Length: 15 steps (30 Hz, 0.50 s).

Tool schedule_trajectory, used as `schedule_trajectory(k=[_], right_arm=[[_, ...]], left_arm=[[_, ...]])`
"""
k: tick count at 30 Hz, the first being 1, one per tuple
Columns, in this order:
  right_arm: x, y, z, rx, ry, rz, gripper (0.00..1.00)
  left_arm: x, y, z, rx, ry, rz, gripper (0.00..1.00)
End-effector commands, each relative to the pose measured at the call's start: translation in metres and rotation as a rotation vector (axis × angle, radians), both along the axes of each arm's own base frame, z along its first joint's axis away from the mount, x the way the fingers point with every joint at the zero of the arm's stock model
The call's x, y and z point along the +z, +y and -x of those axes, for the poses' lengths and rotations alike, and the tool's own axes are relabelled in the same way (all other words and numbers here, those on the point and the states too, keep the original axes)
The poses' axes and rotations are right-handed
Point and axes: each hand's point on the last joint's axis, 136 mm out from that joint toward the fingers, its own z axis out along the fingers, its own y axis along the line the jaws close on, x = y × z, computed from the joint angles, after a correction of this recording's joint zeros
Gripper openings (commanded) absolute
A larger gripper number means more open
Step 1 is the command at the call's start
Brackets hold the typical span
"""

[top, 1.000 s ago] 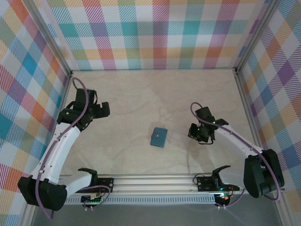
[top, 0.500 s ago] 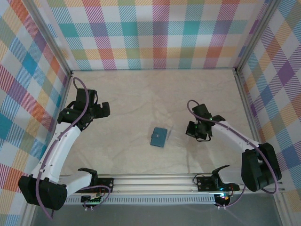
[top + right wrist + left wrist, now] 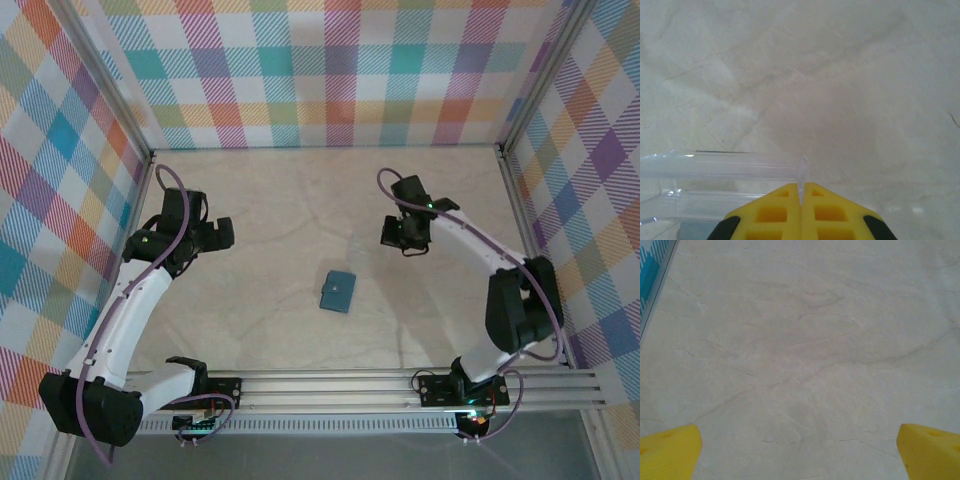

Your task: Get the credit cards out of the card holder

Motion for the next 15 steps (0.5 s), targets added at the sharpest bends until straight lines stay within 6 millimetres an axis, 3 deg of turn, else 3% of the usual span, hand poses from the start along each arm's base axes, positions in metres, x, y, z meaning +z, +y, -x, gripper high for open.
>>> schedule_trajectory(k=[1, 8, 15], right_arm=[[0.008, 0.018, -0.016, 0.087, -0.014, 0.03, 0.05], [-0.001, 0.052, -0.049, 0.157, -0.002, 0.065, 0.05], [-0.017, 0.074, -0.067, 0.179, 0.019, 0.11, 0.05]], left_arm=[[-0.004, -0.004, -0.002, -0.019, 0.003, -0.004, 1.0], [-0.005, -0.004, -0.002, -0.019, 0.008, -0.005, 1.0], [-0.006, -0.004, -0.002, -0.02, 0.005, -0.006, 1.0]])
